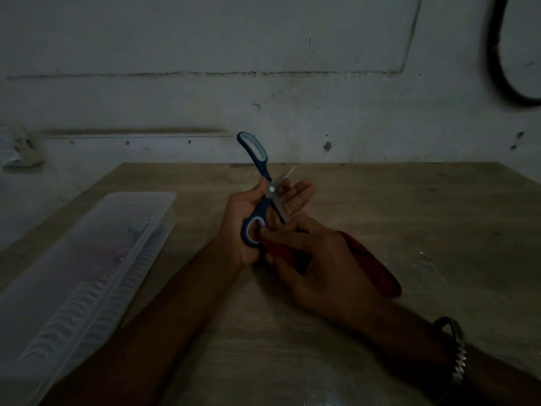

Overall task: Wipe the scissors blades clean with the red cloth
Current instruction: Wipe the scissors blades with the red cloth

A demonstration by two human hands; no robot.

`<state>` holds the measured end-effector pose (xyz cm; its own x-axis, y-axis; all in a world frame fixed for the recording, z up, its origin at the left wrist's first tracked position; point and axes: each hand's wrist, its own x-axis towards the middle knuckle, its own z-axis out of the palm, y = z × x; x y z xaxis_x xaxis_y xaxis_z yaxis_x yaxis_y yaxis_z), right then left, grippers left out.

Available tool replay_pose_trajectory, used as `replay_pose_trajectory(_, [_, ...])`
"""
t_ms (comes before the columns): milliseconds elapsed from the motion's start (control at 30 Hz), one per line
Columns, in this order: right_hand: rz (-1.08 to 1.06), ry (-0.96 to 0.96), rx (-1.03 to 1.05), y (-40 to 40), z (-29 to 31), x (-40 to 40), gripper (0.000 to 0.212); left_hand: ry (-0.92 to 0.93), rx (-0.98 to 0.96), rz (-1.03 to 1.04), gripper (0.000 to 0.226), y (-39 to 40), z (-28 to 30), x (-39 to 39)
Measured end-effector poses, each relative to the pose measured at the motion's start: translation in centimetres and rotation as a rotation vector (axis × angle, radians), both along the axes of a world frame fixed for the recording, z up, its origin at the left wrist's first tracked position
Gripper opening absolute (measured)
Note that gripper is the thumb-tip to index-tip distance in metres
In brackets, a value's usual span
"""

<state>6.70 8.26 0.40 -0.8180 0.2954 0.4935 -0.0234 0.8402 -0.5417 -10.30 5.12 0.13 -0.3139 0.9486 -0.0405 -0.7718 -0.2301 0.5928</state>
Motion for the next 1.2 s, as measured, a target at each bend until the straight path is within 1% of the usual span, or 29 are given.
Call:
replay_pose_trajectory(33, [0.020, -0.006, -0.097, 0.0, 0.3, 0.2, 0.032, -0.043, 0.027, 0.020, 0.049, 0.0, -0.1, -0.1])
replay_pose_trajectory(100, [0.020, -0.001, -0.350, 0.4, 0.8, 0.1, 0.028, -0.046, 0.055, 0.057, 0.046, 0.0, 0.3, 0.1])
replay_pose_trajectory(200, [-0.194, 0.144, -0.576, 1.5, 0.7, -0.6, 0.023, 0.010, 0.016, 0.111, 0.044, 0.5, 0.4, 1.3])
replay_pose_trajectory(267, [-0.199, 0.135, -0.733, 1.8, 0.8, -1.0, 0.023, 0.048, -0.035, 0.151, 0.047, 0.9, 0.2, 2.0])
replay_pose_trajectory(367, [-0.133, 0.021, -0.854, 1.4, 0.8, -1.0, 0.023, 0.085, -0.055, 0.271, 0.049, 1.3, 0.0, 2.2])
replay_pose_trajectory(500, [-0.083, -0.007, -0.989, 0.6, 1.0, -0.5, 0.017, 0.149, -0.096, 0.460, 0.046, 1.3, 0.3, 0.6])
replay_pose_trajectory(600, [0.001, 0.054, -1.132, 0.4, 2.2, 0.1, 0.019, 0.155, -0.168, 0.545, 0.038, 1.3, 0.4, -0.2])
replay_pose_trajectory(633, [0.017, 0.101, -1.130, 0.6, 2.8, 0.3, 0.021, 0.180, -0.191, 0.547, 0.034, 1.4, 0.3, -0.3])
replay_pose_trajectory(667, [0.006, 0.148, -1.092, 0.9, 3.4, 0.5, 0.021, 0.245, -0.229, 0.547, 0.030, 1.4, 0.2, -0.2])
replay_pose_trajectory(733, [-0.105, 0.211, -0.978, 2.4, 4.6, 1.2, 0.019, 0.476, -0.309, 0.549, 0.026, 1.4, 0.1, 0.5])
replay_pose_trajectory(800, [-0.249, 0.210, -0.819, 4.3, 5.7, 2.3, 0.016, 0.698, -0.317, 0.528, 0.029, 1.2, 0.4, 1.6])
replay_pose_trajectory(833, [-0.319, 0.181, -0.709, 5.5, 6.0, 3.0, 0.016, 0.768, -0.301, 0.508, 0.033, 1.1, 0.5, 2.1])
replay_pose_trajectory(900, [-0.475, 0.117, -0.479, 8.0, 6.4, 4.7, 0.015, 0.831, -0.286, 0.452, 0.037, 0.9, 0.8, 2.9])
replay_pose_trajectory(933, [-0.560, 0.114, -0.381, 9.2, 6.7, 5.7, 0.013, 0.841, -0.288, 0.425, 0.035, 0.9, 0.8, 3.2])
replay_pose_trajectory(967, [-0.646, 0.145, -0.291, 10.4, 7.0, 6.8, 0.011, 0.838, -0.293, 0.408, 0.031, 0.9, 0.8, 3.3])
replay_pose_trajectory(1033, [-0.815, 0.275, -0.121, 12.2, 7.7, 9.1, 0.011, 0.778, -0.301, 0.415, 0.025, 1.0, 0.6, 3.0])
replay_pose_trajectory(1100, [-0.934, 0.405, -0.009, 13.5, 8.6, 11.4, 0.016, 0.761, -0.323, 0.435, 0.030, 1.0, 0.8, 2.4])
replay_pose_trajectory(1167, [-0.990, 0.484, 0.061, 14.1, 9.3, 13.1, 0.017, 0.844, -0.349, 0.396, 0.035, 1.0, 0.9, 2.3])
replay_pose_trajectory(1200, [-1.008, 0.503, 0.101, 14.2, 9.5, 13.5, 0.016, 0.903, -0.355, 0.357, 0.033, 1.0, 0.9, 2.5])
